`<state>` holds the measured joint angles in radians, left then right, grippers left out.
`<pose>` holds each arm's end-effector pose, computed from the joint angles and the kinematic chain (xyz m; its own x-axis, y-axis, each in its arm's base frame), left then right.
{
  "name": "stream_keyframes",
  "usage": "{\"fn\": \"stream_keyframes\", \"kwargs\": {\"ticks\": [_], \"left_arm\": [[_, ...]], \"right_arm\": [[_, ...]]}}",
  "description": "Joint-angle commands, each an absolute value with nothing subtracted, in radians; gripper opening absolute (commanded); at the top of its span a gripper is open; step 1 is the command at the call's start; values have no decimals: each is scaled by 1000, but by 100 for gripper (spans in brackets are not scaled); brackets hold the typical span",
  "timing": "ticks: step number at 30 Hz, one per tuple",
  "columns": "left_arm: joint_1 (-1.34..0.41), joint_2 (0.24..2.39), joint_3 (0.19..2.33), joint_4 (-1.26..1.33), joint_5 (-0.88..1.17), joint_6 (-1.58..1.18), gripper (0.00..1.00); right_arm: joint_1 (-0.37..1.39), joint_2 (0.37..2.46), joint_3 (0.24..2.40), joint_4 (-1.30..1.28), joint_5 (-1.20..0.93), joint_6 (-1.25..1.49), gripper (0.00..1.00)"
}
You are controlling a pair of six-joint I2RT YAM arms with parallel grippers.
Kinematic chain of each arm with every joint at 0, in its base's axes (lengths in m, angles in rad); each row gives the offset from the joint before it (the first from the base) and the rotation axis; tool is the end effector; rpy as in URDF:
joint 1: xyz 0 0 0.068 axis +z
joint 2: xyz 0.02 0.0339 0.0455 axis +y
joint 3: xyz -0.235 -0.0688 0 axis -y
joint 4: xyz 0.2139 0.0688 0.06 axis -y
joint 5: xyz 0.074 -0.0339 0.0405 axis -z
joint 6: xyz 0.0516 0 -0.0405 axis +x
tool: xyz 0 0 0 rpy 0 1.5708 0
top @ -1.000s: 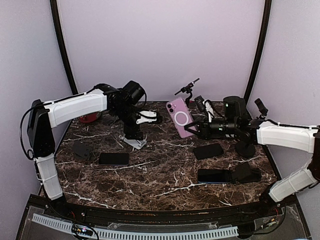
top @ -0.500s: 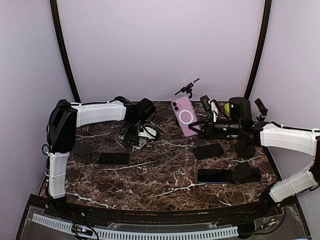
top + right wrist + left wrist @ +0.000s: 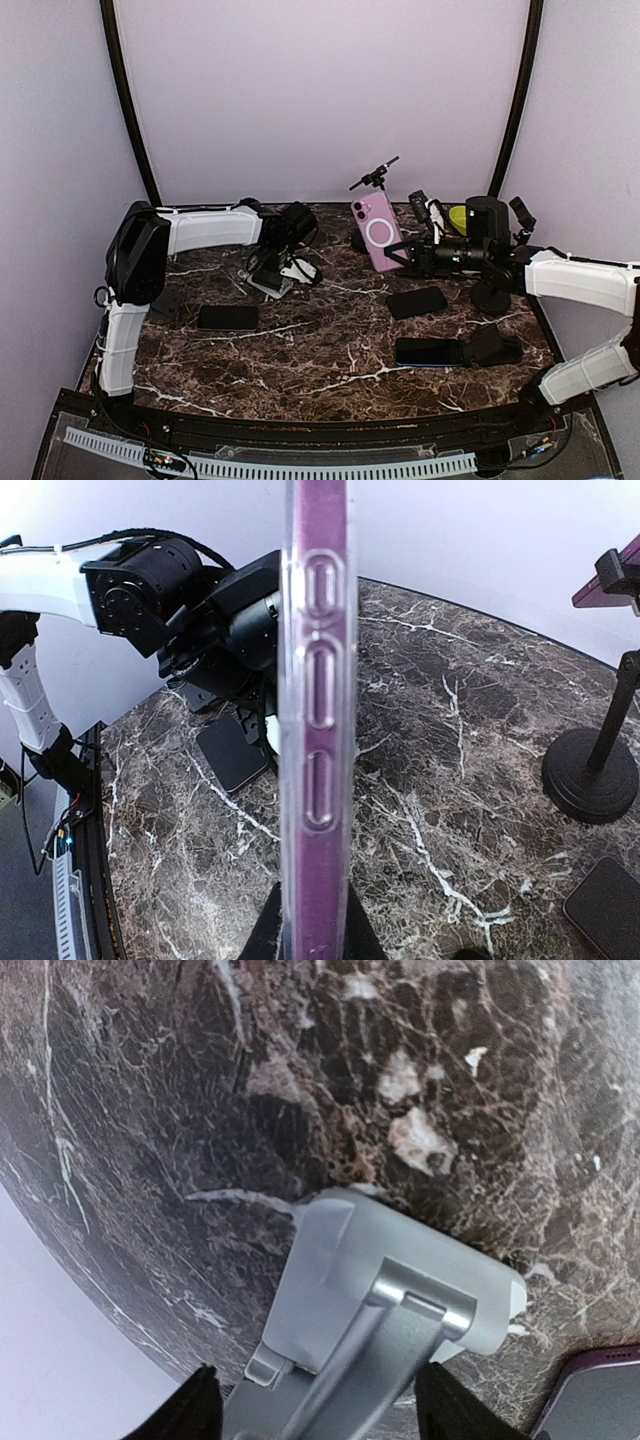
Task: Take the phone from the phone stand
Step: Pick up the phone stand from the center of the board.
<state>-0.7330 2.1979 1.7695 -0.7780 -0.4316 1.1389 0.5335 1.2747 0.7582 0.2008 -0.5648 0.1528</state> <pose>0.3269 -0.2653 0.1566 0.1607 0.9653 0.2058 0.8386 -0.2434 0.4873 0.2260 0.1656 0.2483 -0.3963 -0.0847 -0.9142 -0.8169 0.4871 0.3089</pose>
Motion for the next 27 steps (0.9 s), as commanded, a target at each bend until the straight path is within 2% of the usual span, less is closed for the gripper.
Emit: {"fn": "stream_keyframes", "kwargs": {"ticks": [1,4,11,16,27], "left_arm": [[-732,2211,1818,-782,-418,1172,60],[-732,2218,1821,-766,-413,1171,43],[-730,2200,1825,-751,-385,1144,21],[-722,2179,1833,-684,-425,1111,1],[-682,2132,1914,-503,-625,906,0]], "right_arm": [[523,1243,758,317,-584,155,0],[522,1241,758,318,-584,155,0],[519,1246,762,317,-584,155,0],[518,1242,762,314,-584,155,0],[518,1242,758,330,-647,197,0]]}}
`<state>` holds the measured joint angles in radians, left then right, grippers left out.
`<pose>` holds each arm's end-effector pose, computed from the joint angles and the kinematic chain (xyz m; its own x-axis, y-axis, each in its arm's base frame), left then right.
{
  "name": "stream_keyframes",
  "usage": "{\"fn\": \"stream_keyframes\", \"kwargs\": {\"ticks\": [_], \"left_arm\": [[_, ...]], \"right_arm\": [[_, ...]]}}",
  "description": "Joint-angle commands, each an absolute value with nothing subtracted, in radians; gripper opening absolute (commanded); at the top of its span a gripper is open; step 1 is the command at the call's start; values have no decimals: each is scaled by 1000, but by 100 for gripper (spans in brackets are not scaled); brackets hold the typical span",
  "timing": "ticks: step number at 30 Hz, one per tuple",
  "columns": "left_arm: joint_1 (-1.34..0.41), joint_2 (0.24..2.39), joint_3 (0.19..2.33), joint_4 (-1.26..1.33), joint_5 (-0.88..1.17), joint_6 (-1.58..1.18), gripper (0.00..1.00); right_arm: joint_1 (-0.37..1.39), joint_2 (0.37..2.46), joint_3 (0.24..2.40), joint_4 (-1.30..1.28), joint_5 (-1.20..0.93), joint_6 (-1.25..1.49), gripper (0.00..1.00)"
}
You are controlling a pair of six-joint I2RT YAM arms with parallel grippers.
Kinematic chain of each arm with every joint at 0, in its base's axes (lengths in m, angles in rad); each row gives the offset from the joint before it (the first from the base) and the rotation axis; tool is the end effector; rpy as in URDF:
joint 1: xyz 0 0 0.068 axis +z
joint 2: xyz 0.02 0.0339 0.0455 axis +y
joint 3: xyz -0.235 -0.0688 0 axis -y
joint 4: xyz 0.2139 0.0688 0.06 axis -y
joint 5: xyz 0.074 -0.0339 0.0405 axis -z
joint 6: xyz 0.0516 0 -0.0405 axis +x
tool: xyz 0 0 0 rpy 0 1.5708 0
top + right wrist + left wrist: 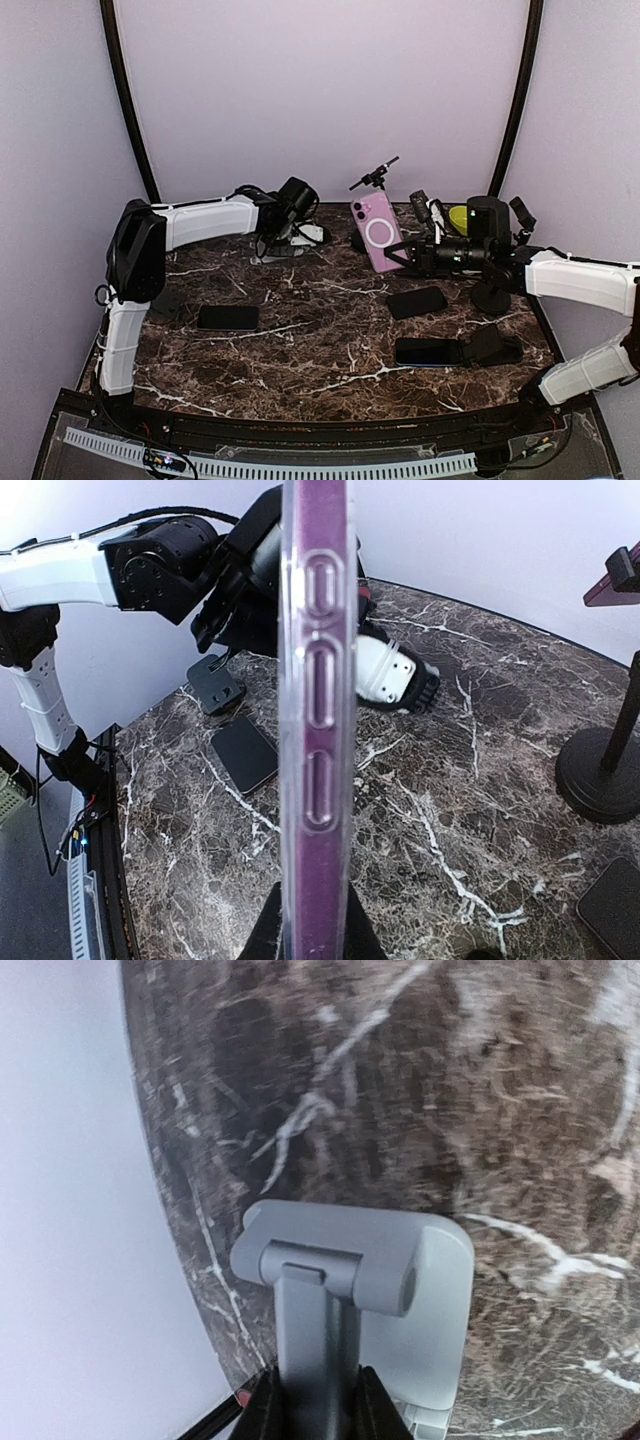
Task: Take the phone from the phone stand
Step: Pick up the phone stand from the center of the board, then place the phone stand in the corner of the board.
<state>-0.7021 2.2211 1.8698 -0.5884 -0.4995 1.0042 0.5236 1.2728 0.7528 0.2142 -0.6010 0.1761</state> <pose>0.3627 -0.2744 0.1869 -0.0346 0.9994 0.0096 0.7086 0.0178 0.7054 0.2258 0.1641 0.2488 -0.4108 -0.0703 -0.9090 -0.8201 0.4641 0.3347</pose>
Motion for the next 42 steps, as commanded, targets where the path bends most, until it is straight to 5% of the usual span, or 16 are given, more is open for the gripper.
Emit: {"fn": "stream_keyframes", "kwargs": {"ticks": [1,19,31,42], "left_arm": [[-678,2131,1920,-503,-642,883,0],[-484,2116,2206,-1103,-781,-175,0],[-311,2054,2184,-1355,-618,-688,0],[-172,1956,1993,-1304,-468,-910,0]], "right_arm": [[518,1241,756,331,-647,196,0],[518,1236,758,346,-660,212,0],[518,1252,768,359,-671,217,0],[518,1254,773,360,-674,223,0]]}}
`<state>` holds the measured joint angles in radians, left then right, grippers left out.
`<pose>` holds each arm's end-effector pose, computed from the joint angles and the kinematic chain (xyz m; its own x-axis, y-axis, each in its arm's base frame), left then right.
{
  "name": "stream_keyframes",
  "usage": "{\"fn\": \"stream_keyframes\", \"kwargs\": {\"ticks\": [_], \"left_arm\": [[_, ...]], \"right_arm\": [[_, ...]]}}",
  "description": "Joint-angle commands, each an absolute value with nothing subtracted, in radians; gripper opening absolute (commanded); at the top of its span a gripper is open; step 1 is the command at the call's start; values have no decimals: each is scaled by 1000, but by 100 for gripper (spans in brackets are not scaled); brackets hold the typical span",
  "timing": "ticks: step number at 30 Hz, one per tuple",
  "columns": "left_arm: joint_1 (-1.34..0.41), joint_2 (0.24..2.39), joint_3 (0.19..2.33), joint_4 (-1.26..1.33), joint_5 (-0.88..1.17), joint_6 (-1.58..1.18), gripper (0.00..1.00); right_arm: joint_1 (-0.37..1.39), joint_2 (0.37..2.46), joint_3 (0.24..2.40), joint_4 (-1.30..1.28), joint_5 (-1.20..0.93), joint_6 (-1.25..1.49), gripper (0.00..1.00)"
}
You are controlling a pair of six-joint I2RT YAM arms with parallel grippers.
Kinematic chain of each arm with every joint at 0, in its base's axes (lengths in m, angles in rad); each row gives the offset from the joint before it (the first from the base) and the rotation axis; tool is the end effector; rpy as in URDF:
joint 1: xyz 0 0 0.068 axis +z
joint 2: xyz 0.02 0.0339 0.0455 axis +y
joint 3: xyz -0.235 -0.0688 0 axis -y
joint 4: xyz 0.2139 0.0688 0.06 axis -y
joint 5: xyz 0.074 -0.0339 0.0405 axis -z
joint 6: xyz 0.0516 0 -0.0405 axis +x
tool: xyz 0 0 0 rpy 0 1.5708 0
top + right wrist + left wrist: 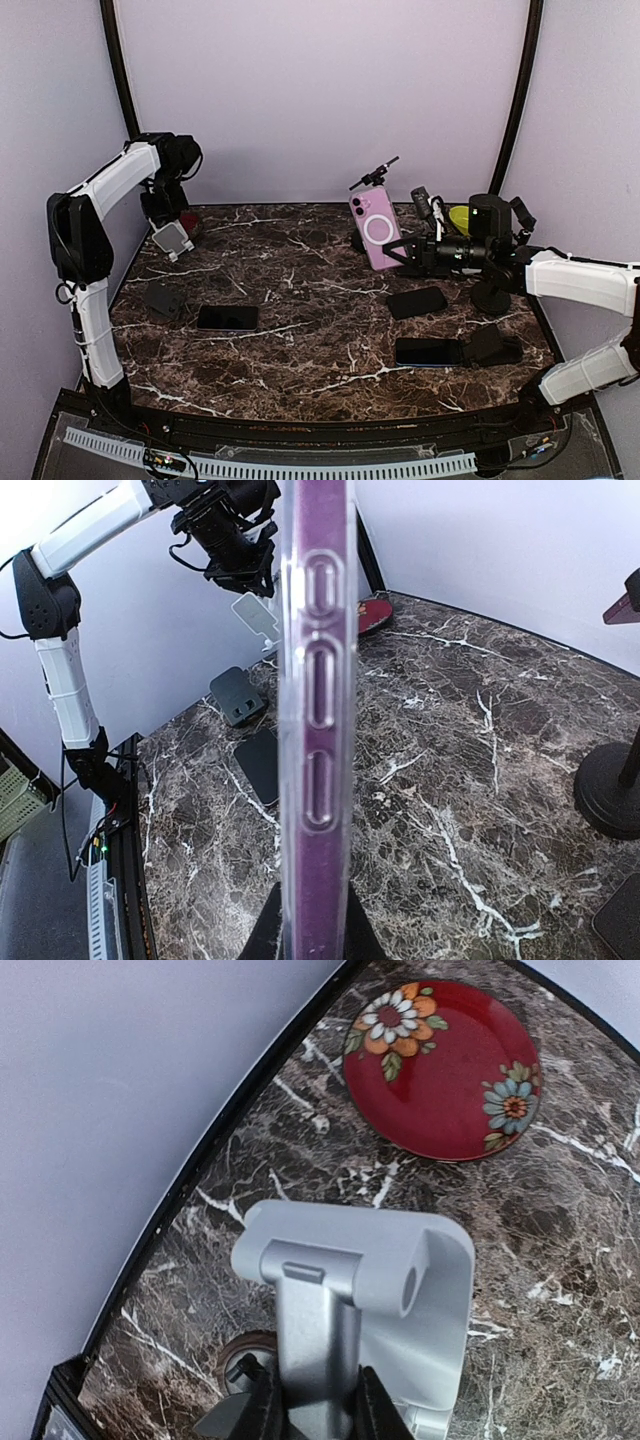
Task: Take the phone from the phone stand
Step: Place the phone stand in the corner of the board.
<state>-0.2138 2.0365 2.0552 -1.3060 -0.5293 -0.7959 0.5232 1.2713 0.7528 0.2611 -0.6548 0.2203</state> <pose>0.3685 -0.0533 0.2737 -0.6887 -0.4816 -0.5421 -0.6388 0.7567 0.1393 0.2245 0.1658 0.2549 -0.4133 -0.0383 -0.9098 -0.8364 0.4111 0.3626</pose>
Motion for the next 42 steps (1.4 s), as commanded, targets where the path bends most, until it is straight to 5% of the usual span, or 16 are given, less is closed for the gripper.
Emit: {"fn": "stream_keyframes", "kwargs": {"ticks": [1,42], "left_arm": [[-169,1952,1983,-1302,-466,-918,0],[-6,2023,1702,-1087,-292,-1126,9]], "right_arm": [[518,1255,774,360,-672,222,0],[520,1312,811,339,-685,225,0]]}}
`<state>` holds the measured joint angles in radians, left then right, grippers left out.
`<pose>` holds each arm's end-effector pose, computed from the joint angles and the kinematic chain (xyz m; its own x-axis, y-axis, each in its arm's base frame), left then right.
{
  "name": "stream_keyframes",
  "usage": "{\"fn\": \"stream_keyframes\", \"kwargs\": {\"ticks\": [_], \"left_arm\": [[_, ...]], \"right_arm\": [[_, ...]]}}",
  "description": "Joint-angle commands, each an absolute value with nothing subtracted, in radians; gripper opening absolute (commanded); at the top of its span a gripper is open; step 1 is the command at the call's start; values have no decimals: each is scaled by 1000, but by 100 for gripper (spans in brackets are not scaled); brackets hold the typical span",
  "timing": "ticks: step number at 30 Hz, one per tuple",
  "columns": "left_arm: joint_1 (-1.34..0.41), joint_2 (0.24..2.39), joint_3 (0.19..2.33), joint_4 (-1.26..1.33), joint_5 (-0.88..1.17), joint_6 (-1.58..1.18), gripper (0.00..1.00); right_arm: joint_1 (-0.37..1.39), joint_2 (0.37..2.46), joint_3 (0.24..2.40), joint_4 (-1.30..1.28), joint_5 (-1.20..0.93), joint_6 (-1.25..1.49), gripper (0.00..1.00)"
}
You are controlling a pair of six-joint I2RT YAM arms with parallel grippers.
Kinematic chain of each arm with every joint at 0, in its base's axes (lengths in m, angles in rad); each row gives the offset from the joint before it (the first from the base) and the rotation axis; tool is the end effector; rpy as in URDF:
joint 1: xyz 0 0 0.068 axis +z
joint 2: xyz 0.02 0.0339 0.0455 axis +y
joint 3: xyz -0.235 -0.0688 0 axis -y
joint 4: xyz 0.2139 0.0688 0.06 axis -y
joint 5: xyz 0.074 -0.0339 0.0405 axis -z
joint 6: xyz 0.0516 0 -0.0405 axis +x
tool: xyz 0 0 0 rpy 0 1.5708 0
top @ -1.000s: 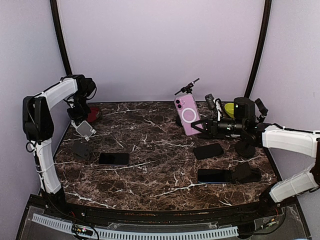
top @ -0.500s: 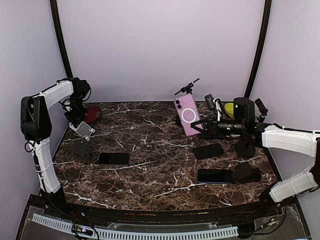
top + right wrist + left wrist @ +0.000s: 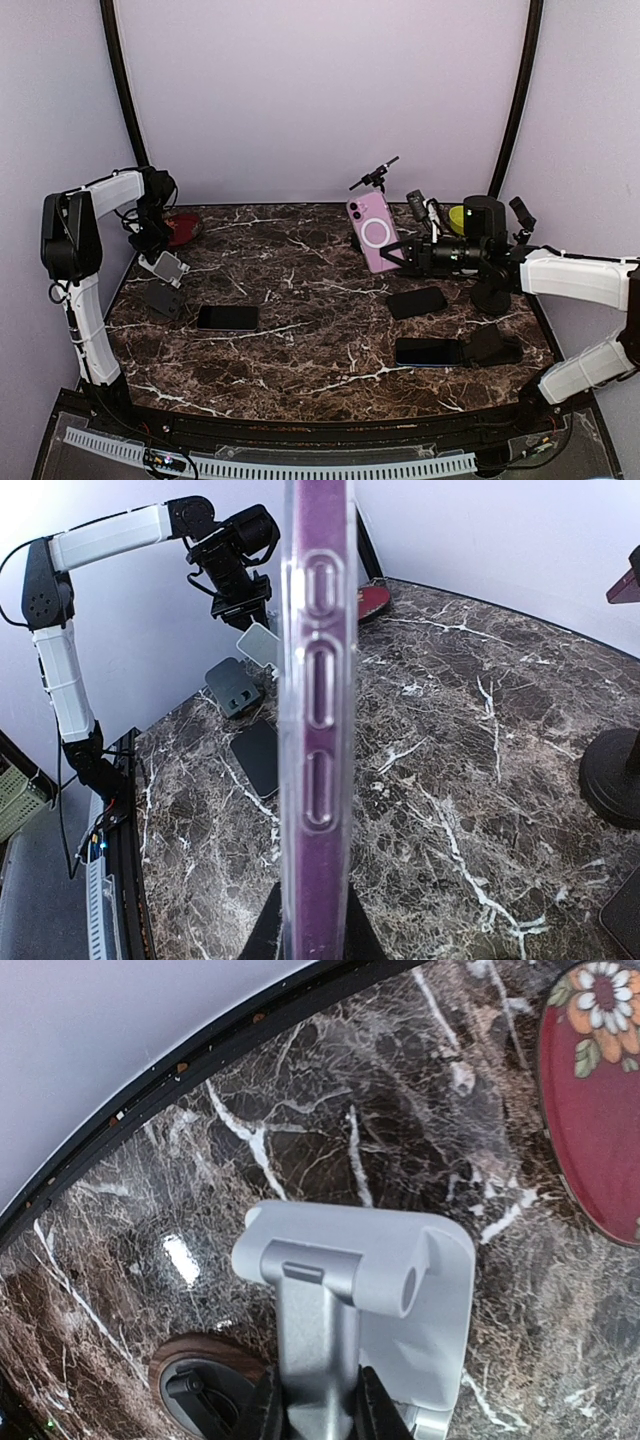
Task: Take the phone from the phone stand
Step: Place the phone stand in the corner of the board, then pass from the right arm to the left
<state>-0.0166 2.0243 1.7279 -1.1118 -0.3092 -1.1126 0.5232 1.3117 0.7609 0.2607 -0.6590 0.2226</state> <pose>0.3652 0.0096 0.1981 -0.4064 -0.8477 -0.3409 -0.8997 0.4363 -0.0124 0.2298 0.1690 0.2470 -0.4411 -0.0529 -0.8959 -0.8263 0.4136 0.3824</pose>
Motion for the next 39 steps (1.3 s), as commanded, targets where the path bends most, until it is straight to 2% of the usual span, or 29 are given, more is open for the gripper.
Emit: {"fn": "stream_keyframes", "kwargs": {"ticks": [1,7,11,14,22,28,36,39], "left_arm": [[-5,2026,1699,-1083,-291,-1127,11],[3,2039,1678,-1043,-266,-1131,16],[7,2046,1681,-1024,-269,-1130,39],[13,2051,1680,-1006,-267,-1124,53],[14,2052,1697,-961,-271,-1075,71],[0,1972,1717,-893,-327,-954,97],[-83,1801,1680,-758,-442,-732,99],[-138,1744,1670,-714,-477,-618,99]], "right_arm": [[520,1314,811,339,-684,225,0],[520,1325,819,338,-684,226,0],[519,1331,826,330,-682,223,0],[520,1333,829,325,-681,221,0],[521,1345,837,319,-681,218,0],[528,1353,847,307,-693,213,0],[555,1359,883,248,-652,177,0],[584,1365,920,177,-578,126,0]]}}
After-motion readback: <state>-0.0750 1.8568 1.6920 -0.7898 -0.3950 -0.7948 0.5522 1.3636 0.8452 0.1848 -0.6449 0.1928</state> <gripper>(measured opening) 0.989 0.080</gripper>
